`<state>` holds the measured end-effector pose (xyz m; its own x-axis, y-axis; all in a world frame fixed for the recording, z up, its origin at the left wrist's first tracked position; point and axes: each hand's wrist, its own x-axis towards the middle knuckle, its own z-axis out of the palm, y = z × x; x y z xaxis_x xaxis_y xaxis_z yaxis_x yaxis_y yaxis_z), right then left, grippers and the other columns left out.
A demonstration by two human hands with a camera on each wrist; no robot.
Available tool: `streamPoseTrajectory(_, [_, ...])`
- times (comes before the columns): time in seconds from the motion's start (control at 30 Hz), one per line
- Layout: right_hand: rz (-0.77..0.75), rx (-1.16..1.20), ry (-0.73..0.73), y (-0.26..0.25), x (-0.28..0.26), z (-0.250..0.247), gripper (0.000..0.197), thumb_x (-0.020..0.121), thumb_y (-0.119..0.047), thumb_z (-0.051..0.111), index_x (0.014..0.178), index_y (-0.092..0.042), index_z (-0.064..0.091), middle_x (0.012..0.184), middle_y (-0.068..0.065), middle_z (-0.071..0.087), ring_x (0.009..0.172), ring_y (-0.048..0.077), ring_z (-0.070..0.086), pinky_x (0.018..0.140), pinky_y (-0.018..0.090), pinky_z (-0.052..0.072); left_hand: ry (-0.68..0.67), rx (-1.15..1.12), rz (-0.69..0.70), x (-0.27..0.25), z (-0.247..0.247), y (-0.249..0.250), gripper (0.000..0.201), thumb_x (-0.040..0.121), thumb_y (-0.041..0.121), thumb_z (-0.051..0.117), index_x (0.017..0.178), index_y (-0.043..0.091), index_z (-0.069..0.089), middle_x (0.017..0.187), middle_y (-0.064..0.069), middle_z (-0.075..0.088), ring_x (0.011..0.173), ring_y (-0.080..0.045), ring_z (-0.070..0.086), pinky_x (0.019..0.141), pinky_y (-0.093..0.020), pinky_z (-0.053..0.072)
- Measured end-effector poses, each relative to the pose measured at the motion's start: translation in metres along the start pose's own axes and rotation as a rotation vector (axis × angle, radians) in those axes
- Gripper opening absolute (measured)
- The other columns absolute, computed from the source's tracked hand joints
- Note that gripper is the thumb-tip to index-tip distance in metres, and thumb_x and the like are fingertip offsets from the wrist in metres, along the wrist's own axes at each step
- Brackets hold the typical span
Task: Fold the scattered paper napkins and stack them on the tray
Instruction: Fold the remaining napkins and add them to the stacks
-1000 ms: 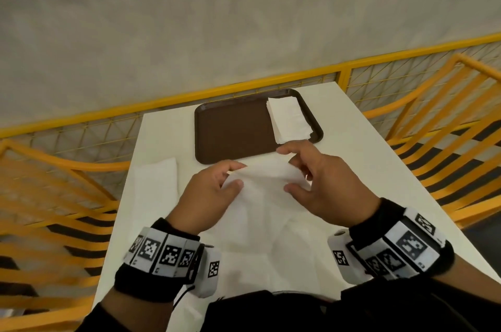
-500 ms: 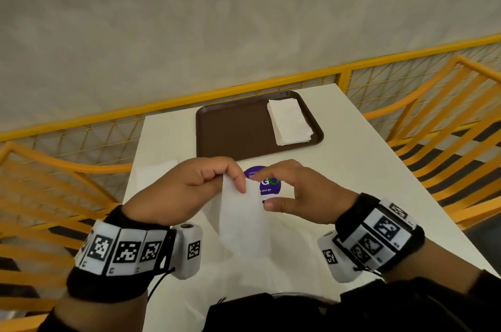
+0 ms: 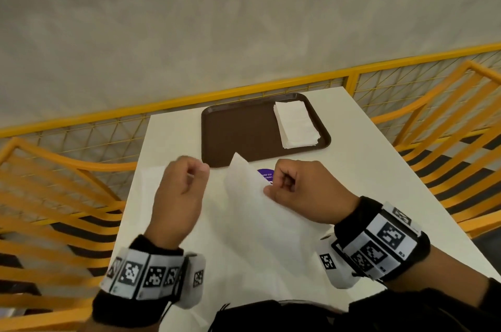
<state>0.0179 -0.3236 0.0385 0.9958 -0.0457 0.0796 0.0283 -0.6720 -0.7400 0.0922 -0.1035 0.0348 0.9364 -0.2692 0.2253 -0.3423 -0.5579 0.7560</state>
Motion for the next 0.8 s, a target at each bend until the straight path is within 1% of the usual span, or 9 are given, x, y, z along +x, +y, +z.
streamPoseTrajectory(0.03, [-0.015,-0.050,0.028,-0.002,0.001,0.002,0.023,0.082,-0.031,0.068,0.070,-0.018,0.055,0.058,-0.009,0.055,0.060,0.000,0.053,0.054,0.014,0.037,-0.023,0.000,-0.010,-0.006,0.005,0.001,0.027,0.095,0.040,0.046,0.079,0.021,0.059,0.079,0.004,0.060,0.076,-0.006,0.054,0.072,-0.028,0.043])
streamPoseTrajectory(0.1, [-0.074,-0.161,0.062,-0.006,0.002,0.008,0.024,0.083,-0.031,0.066,0.069,-0.018,0.051,0.058,-0.009,0.051,0.060,0.006,0.051,0.055,0.016,0.036,-0.261,-0.105,-0.100,-0.020,0.015,0.007,0.042,0.087,0.054,0.045,0.075,0.020,0.066,0.075,0.003,0.067,0.071,-0.007,0.059,0.071,-0.027,0.044])
streamPoseTrajectory(0.17, [-0.148,-0.245,0.064,-0.011,0.003,0.018,0.025,0.084,-0.031,0.063,0.068,-0.020,0.047,0.062,-0.009,0.047,0.058,0.011,0.046,0.057,0.023,0.040,-0.497,-0.284,-0.217,-0.028,0.027,0.013,0.048,0.081,0.061,0.042,0.090,0.023,0.070,0.085,0.003,0.072,0.079,-0.008,0.066,0.077,-0.024,0.048])
streamPoseTrajectory(0.23, [-0.209,-0.261,0.024,-0.014,0.003,0.030,0.023,0.084,-0.032,0.060,0.069,-0.024,0.045,0.067,-0.011,0.046,0.061,0.010,0.045,0.058,0.029,0.043,-0.574,-0.493,-0.314,-0.029,0.036,0.013,0.043,0.089,0.053,0.041,0.097,0.020,0.067,0.089,0.003,0.070,0.085,-0.012,0.065,0.085,-0.029,0.051])
streamPoseTrajectory(0.3, [-0.247,-0.256,-0.069,-0.014,0.002,0.041,0.017,0.085,-0.034,0.059,0.075,-0.022,0.053,0.075,-0.009,0.052,0.069,0.011,0.050,0.064,0.030,0.046,-0.514,-0.690,-0.423,-0.026,0.041,0.007,0.035,0.098,0.038,0.040,0.090,0.015,0.066,0.083,-0.001,0.067,0.082,-0.015,0.062,0.087,-0.036,0.051])
streamPoseTrajectory(0.37, [-0.276,-0.233,-0.167,-0.012,0.001,0.050,0.016,0.085,-0.037,0.059,0.088,-0.021,0.062,0.086,-0.006,0.060,0.080,0.011,0.055,0.074,0.029,0.048,-0.430,-0.761,-0.526,-0.023,0.041,-0.004,0.029,0.100,0.022,0.040,0.090,0.011,0.065,0.084,-0.006,0.070,0.081,-0.019,0.064,0.079,-0.034,0.051])
streamPoseTrajectory(0.47, [-0.254,-0.187,-0.223,-0.005,-0.003,0.052,0.023,0.087,-0.040,0.059,0.105,-0.026,0.065,0.099,-0.008,0.065,0.088,0.007,0.058,0.081,0.024,0.048,-0.328,-0.750,-0.628,-0.014,0.038,-0.026,0.023,0.099,0.015,0.041,0.108,0.014,0.062,0.100,-0.007,0.072,0.093,-0.027,0.067,0.075,-0.036,0.056])
streamPoseTrajectory(0.63, [-0.165,-0.190,-0.277,0.021,-0.010,0.046,0.019,0.090,-0.039,0.058,0.103,-0.029,0.066,0.091,-0.017,0.065,0.082,0.002,0.059,0.076,0.015,0.047,-0.032,-0.285,-0.661,0.034,0.010,-0.106,0.025,0.092,0.018,0.050,0.111,0.007,0.061,0.112,-0.016,0.066,0.102,-0.033,0.061,0.095,-0.049,0.049])
streamPoseTrajectory(0.8, [-0.026,-0.208,-0.323,0.055,-0.023,0.039,0.012,0.090,-0.037,0.057,0.099,-0.033,0.065,0.084,-0.022,0.062,0.083,0.003,0.060,0.072,0.010,0.044,-0.043,0.214,-0.656,0.073,-0.019,-0.179,0.033,0.093,0.025,0.048,0.113,0.001,0.059,0.114,-0.020,0.063,0.105,-0.037,0.057,0.093,-0.041,0.044])
